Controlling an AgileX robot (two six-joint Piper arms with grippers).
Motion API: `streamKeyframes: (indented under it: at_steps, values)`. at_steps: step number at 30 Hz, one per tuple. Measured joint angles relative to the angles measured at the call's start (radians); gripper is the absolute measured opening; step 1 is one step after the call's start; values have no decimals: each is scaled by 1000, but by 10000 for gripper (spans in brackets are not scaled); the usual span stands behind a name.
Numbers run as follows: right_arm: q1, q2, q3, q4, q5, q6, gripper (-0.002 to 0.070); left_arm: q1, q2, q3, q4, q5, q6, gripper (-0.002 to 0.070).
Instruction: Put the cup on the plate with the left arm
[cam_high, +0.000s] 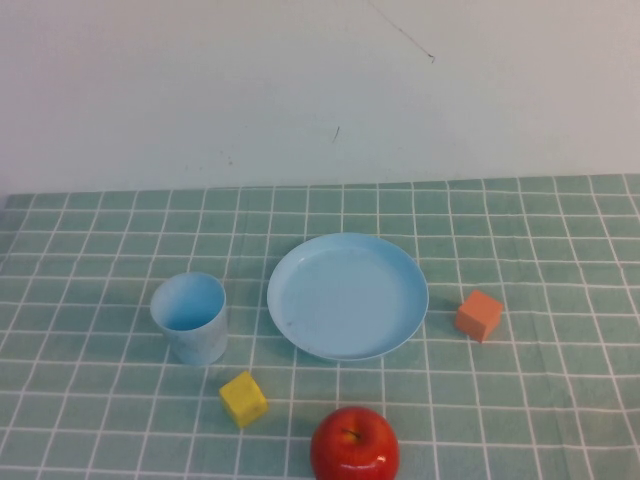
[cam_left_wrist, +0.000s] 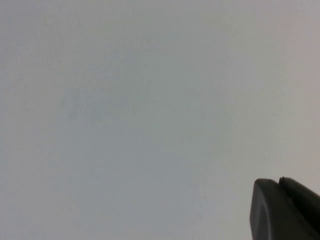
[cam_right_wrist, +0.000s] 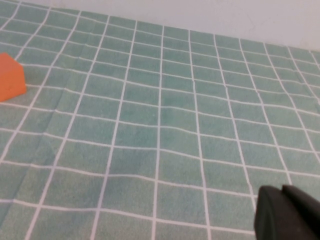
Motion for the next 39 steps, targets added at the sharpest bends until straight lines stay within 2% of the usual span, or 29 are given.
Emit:
streamKeyframes:
  at_steps: [7, 16, 20, 24, 31, 39]
  values:
    - [0, 0, 0, 0, 0, 0, -2, 0, 182, -123, 70, 158, 79, -3]
    - [0, 0, 0, 0, 0, 0, -2, 0, 430, -104, 24, 160, 83, -3]
    - [0, 0, 0, 0, -2, 0, -2, -2, 543, -100, 23, 102, 83, -3]
    - [0, 0, 0, 0, -2, -1, -2, -41, 621, -144, 23, 67, 83, -3]
    - [0, 0, 0, 0, -2, -1, -2, -106, 717, -348, 30, 262, 104, -3]
    - [0, 0, 0, 0, -2, -1, -2, -110, 783, -378, 24, 457, 109, -3]
